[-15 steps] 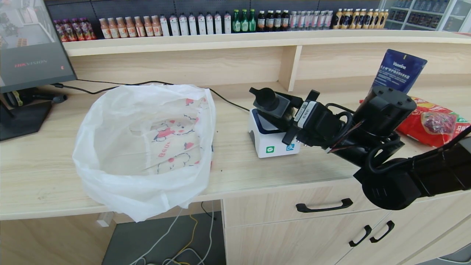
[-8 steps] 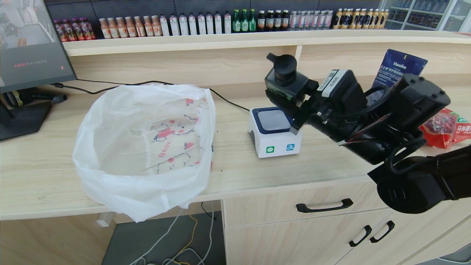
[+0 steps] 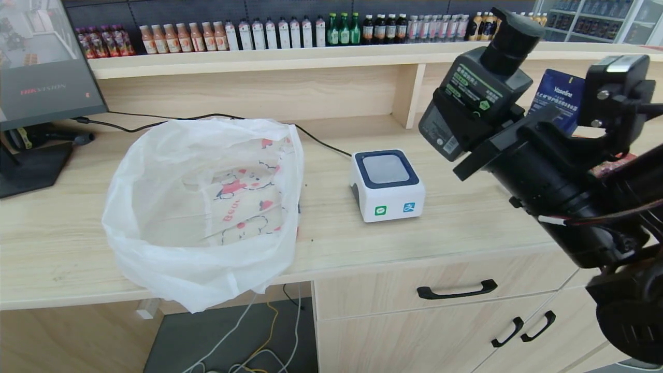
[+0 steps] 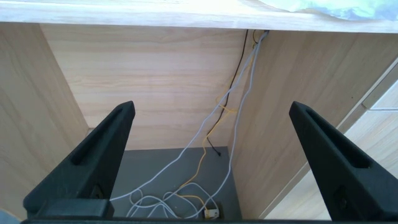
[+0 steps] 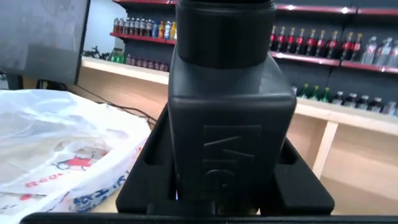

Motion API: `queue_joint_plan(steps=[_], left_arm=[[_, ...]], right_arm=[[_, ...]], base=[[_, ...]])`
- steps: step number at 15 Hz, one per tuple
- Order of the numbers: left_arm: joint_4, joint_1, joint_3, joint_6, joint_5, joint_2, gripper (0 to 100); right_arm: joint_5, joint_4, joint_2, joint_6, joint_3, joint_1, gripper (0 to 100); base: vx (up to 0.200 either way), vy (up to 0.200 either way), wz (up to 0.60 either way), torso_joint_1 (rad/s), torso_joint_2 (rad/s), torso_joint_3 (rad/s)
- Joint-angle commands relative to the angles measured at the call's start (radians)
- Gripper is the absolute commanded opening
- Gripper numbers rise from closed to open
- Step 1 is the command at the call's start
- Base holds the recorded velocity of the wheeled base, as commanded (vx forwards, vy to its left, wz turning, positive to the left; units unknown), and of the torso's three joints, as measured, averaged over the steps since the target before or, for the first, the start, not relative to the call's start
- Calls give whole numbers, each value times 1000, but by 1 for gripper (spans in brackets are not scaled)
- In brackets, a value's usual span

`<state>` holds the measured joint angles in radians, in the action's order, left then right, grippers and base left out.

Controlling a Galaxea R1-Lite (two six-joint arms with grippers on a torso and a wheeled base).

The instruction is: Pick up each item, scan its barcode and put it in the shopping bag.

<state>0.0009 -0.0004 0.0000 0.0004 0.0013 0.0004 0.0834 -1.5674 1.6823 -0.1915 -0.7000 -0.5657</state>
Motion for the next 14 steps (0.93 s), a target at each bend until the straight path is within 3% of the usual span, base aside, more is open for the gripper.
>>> queue_joint_plan(steps=[1,6,14], left_arm=[[-1,0,0,0,0,0,100],[-1,0,0,-3,0,0,100],[-1,0,0,-2,0,0,100]], right_arm=[[-62,-3,-101,50,134,-6,0],[-146,-3,-171,24,280,-16,0],[-175,-3,-128,66,195,0,0]], base=[[0,0,0,0,0,0],[0,0,0,0,0,0],[0,0,0,0,0,0]])
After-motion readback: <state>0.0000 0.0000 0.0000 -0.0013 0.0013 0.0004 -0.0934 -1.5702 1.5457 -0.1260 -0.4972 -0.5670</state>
